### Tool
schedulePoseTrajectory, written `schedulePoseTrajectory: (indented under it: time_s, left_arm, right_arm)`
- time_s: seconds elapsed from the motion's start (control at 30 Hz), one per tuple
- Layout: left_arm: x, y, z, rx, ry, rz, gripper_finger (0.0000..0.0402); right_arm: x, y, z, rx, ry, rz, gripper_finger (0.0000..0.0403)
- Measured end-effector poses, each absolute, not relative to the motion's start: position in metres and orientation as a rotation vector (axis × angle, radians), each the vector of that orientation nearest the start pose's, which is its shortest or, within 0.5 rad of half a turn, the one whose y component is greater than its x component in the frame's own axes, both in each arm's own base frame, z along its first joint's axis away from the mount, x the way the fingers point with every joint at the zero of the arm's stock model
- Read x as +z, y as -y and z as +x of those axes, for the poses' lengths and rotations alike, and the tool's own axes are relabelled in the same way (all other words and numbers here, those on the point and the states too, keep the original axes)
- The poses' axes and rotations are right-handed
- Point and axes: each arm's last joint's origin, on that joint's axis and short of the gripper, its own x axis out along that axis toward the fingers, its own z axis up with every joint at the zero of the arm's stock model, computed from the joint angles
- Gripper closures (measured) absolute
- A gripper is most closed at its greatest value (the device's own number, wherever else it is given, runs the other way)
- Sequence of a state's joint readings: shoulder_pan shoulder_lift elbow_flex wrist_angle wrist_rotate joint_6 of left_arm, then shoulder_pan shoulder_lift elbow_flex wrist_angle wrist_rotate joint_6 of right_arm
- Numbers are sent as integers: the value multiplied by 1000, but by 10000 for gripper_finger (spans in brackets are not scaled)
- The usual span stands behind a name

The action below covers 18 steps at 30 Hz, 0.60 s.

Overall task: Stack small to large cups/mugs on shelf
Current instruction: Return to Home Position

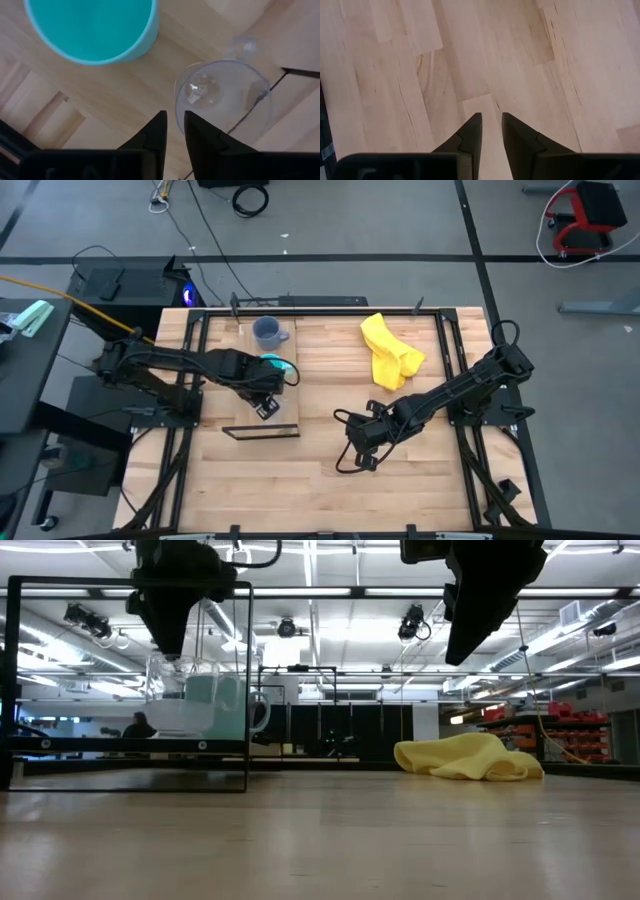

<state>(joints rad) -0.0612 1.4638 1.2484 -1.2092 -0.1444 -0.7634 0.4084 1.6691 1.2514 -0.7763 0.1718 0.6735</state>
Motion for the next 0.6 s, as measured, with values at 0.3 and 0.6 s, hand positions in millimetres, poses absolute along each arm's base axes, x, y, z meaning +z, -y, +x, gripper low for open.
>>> schedulePoseTrajectory:
  time_s: [0.3,0.6]
  left_arm:
    - [314,10,227,602,-1112,-617,322]
    - [348,15,200,616,-807,-595,322]
  right_arm:
    - [232,-124,306,-188,-1147,257,320]
    - [255,-112,303,-167,-1117,357,320]
